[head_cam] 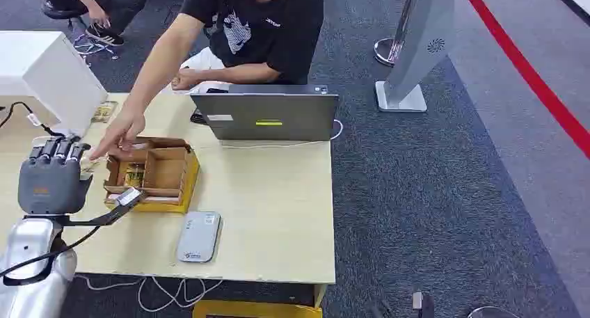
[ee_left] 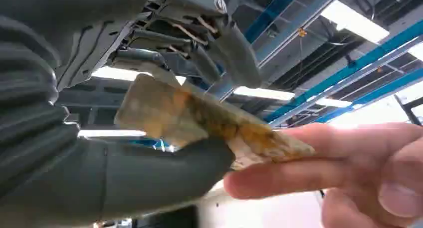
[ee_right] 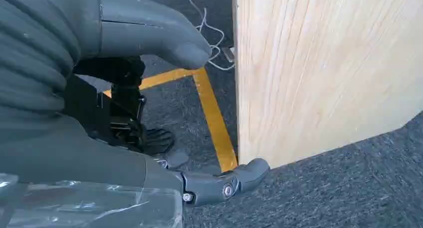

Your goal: Pass the card to the sensor for recognition and then transmit it.

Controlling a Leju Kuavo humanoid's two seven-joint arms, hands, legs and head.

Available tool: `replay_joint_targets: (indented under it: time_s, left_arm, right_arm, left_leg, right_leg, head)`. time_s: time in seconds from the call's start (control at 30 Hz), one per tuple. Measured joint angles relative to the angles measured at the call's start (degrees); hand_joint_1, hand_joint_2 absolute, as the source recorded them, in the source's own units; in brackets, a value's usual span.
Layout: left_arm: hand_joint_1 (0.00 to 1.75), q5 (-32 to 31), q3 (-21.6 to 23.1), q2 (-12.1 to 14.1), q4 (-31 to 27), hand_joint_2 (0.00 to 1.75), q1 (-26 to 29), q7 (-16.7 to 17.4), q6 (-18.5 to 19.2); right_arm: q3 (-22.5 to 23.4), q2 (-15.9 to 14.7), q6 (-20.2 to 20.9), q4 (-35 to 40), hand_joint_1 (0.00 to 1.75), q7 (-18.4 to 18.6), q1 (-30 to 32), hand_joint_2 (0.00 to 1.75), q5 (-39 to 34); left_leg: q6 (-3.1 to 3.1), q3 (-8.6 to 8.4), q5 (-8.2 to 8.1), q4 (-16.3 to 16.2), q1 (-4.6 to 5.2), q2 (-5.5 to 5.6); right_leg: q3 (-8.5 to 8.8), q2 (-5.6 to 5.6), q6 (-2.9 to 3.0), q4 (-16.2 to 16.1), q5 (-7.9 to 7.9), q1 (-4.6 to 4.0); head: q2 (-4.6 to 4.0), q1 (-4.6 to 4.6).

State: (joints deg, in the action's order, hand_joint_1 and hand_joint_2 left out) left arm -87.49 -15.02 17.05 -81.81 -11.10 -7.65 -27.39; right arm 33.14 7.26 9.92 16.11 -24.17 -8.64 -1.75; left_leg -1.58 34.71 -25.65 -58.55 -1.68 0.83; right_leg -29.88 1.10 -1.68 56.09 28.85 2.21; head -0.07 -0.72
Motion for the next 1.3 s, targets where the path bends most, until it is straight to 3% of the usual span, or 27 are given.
replay_joint_targets:
  time_s: [0.6, 0.77, 1.0, 1.17, 1.3]
  left_arm:
    - [1.75, 0.2, 1.0, -1.9, 0.8, 1.75, -0.7, -0.8, -0.4]
    - [1.75, 1.6, 2.4, -2.9, 0.8, 1.75, -0.6, -3.0, -0.4]
    - [1.75, 1.1, 10.3, -7.2, -1.5, 1.75, 2.8, -4.0, -0.1]
    - [1.75, 1.1, 18.1, -7.7, -1.2, 1.75, 4.8, -4.7, 0.6]
    - [1.75, 1.1, 21.2, -7.5, -0.7, 1.75, 5.3, -4.6, 0.7]
  right_arm:
    - [1.3, 0.0, 0.8, 0.0, 0.00, -0.3, 0.0, 1.75, 0.5]
    - [1.5, 0.0, 1.2, 0.0, 0.00, -0.5, 0.0, 1.75, 0.6]
    - [2.9, 0.0, 1.4, 0.0, 0.00, -1.0, 0.0, 1.75, 1.0]
    - [4.0, 0.0, 1.5, 0.0, 0.00, -1.1, 0.0, 1.75, 1.4]
    - [4.3, 0.0, 1.5, 0.0, 0.00, -1.2, 0.0, 1.75, 1.7]
  left_leg:
    - [0.00, 0.00, 0.00, 0.0, 0.00, -0.02]
    - [0.00, 0.00, 0.00, 0.0, 0.00, -0.01]
    - [0.01, 0.01, -0.01, 0.0, 0.04, -0.01]
    - [0.01, 0.00, -0.01, 0.0, 0.03, -0.01]
    - [0.01, 0.01, -0.01, 0.0, 0.00, -0.01]
  right_leg:
    - [-0.01, 0.02, 0.00, 0.0, 0.00, 0.00]
    - [0.01, 0.01, 0.00, 0.0, 0.00, 0.01]
    - [0.01, 0.01, -0.02, 0.0, -0.01, 0.03]
    - [0.01, 0.01, -0.02, 0.0, -0.01, 0.02]
    - [0.02, 0.01, -0.01, 0.0, -0.01, 0.00]
  head:
    - [0.02, 0.00]
    - [0.00, 0.00]
    - [0.02, 0.00]
    - [0.00, -0.02]
    - [0.02, 0.00]
